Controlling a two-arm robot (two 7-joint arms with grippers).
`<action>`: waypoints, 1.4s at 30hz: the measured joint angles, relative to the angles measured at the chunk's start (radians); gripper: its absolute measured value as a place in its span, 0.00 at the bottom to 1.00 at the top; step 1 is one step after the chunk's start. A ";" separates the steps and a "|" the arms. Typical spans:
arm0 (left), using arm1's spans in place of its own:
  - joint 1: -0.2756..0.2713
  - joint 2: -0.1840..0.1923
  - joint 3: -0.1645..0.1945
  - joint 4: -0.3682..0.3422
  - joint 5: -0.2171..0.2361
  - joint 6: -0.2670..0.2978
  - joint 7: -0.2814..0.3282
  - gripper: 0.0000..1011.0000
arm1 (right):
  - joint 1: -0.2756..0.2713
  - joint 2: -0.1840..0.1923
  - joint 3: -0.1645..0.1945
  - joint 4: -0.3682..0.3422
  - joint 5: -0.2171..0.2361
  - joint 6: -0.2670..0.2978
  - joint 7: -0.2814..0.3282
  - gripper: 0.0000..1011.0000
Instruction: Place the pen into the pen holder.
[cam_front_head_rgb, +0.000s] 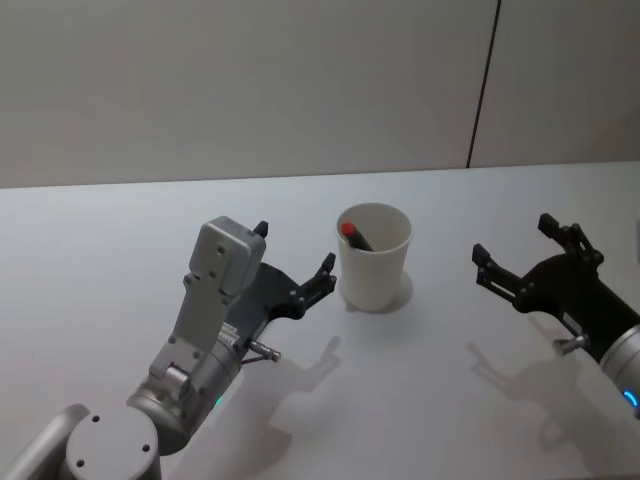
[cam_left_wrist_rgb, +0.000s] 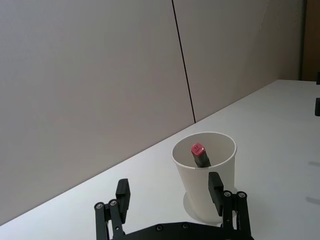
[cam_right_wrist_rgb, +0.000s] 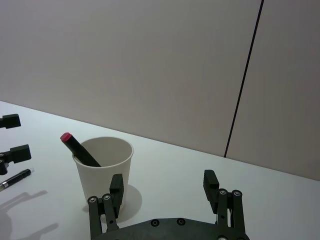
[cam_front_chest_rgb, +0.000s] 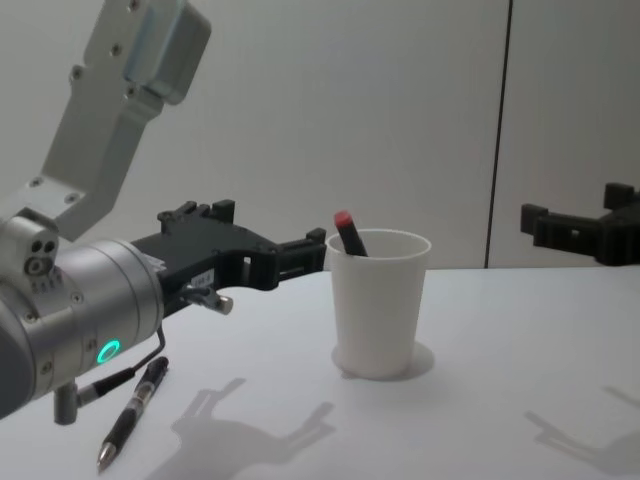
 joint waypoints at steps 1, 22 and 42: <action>0.000 0.000 0.000 0.000 0.000 0.000 0.000 0.99 | -0.004 0.002 0.000 -0.002 0.001 0.001 -0.002 0.99; 0.005 -0.002 -0.007 -0.008 -0.022 0.022 0.009 0.99 | -0.025 0.014 0.005 -0.018 0.010 0.005 -0.012 0.99; 0.046 0.057 -0.057 -0.071 -0.141 0.156 0.022 0.99 | -0.029 0.016 0.006 -0.021 0.012 0.005 -0.014 0.99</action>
